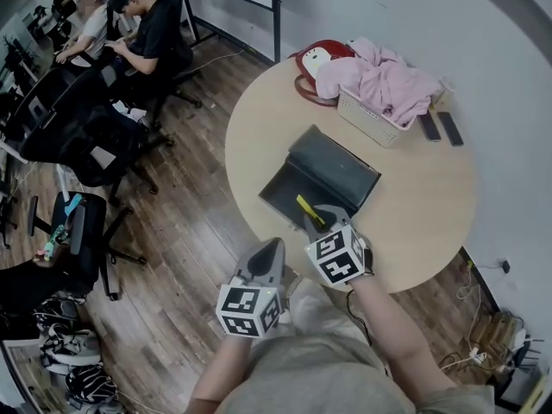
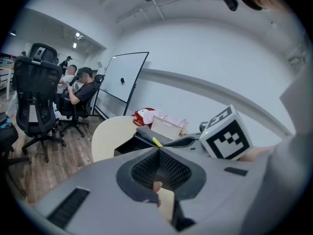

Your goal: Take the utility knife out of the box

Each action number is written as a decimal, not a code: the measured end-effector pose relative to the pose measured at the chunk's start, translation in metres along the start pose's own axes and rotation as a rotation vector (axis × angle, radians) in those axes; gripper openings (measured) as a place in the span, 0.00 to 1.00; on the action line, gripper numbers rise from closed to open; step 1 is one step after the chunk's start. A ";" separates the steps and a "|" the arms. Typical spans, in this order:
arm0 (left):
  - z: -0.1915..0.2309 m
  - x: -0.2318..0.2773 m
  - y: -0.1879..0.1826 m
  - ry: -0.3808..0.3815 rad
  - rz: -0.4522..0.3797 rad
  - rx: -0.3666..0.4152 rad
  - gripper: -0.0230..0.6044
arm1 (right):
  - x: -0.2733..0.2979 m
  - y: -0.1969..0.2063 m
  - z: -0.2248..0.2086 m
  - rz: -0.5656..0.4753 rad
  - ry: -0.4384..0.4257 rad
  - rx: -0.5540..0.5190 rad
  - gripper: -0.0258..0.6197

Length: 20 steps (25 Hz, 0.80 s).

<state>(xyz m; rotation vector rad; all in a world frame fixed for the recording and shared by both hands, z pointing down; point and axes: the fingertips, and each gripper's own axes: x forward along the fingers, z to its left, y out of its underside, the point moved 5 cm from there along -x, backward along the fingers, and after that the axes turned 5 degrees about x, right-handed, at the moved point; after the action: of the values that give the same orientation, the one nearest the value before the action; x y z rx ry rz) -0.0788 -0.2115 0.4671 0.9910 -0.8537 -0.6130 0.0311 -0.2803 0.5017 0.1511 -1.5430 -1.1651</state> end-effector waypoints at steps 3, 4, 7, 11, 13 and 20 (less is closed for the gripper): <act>-0.005 -0.007 -0.002 0.003 -0.010 0.008 0.04 | -0.018 -0.003 0.004 -0.061 0.023 0.024 0.11; -0.007 -0.010 -0.002 0.004 -0.014 0.011 0.04 | -0.024 -0.003 0.006 -0.078 0.029 0.033 0.11; -0.012 -0.019 -0.003 0.007 -0.025 0.019 0.04 | -0.042 -0.003 0.012 -0.131 0.045 0.060 0.11; -0.016 -0.028 -0.006 0.008 -0.040 0.030 0.04 | -0.062 -0.003 0.020 -0.206 0.056 0.105 0.11; -0.018 -0.032 -0.007 0.009 -0.046 0.036 0.04 | -0.073 -0.003 0.024 -0.239 0.058 0.131 0.11; -0.028 -0.043 -0.010 0.025 -0.065 0.060 0.04 | -0.103 0.006 0.036 -0.316 0.099 0.183 0.11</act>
<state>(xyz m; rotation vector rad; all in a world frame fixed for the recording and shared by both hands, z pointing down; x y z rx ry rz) -0.0791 -0.1698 0.4361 1.0825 -0.8245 -0.6316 0.0415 -0.1899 0.4411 0.5840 -1.5726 -1.2370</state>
